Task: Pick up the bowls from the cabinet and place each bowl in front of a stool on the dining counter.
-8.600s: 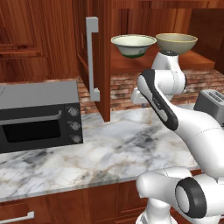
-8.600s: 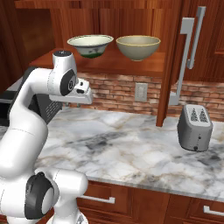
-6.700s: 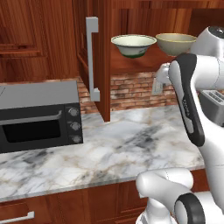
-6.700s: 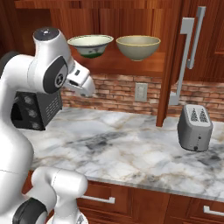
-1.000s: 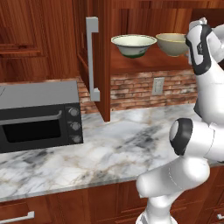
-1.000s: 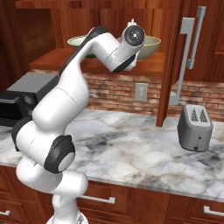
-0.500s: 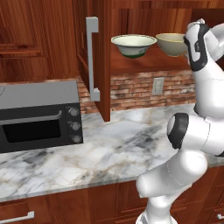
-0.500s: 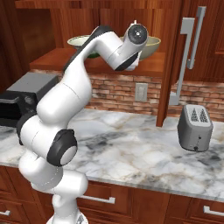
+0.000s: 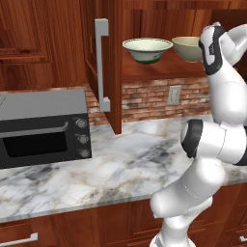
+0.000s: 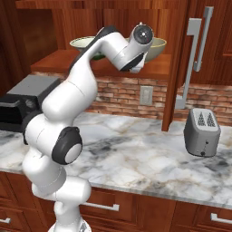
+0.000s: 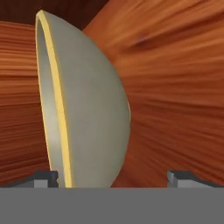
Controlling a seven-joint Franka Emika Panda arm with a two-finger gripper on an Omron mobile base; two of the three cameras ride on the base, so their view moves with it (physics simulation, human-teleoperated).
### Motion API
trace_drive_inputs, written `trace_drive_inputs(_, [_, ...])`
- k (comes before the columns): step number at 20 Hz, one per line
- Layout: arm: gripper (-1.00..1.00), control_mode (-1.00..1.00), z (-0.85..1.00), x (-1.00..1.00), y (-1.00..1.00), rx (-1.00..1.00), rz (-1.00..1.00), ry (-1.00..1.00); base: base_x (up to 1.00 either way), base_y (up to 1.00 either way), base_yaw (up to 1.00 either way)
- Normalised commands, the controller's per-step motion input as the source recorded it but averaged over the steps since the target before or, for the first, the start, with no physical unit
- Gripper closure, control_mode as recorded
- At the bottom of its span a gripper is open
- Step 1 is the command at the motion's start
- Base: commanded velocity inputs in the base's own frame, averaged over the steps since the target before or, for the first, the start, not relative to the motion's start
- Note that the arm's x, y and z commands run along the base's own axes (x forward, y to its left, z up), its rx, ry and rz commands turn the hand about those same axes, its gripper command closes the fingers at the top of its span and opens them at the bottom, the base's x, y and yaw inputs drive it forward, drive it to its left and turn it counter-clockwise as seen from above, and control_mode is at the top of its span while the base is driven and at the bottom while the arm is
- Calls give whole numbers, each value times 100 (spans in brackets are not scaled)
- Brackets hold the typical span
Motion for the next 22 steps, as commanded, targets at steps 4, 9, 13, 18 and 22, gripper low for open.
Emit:
trace_drive_inputs(4, [-100,-100,-7,25,-1,0,0,1,0,0,0])
trace_drive_inputs(9, [-100,-100,-2,22,-4,0,0,0,0,0,0])
trace_drive_inputs(13, [-100,-100,0,19,-1,0,0,2,0,0,0])
trace_drive_inputs(18, [-100,-100,-3,5,0,0,0,7,0,0,0])
trace_drive_inputs(22, [-100,-100,-17,0,0,0,0,11,0,0,0])
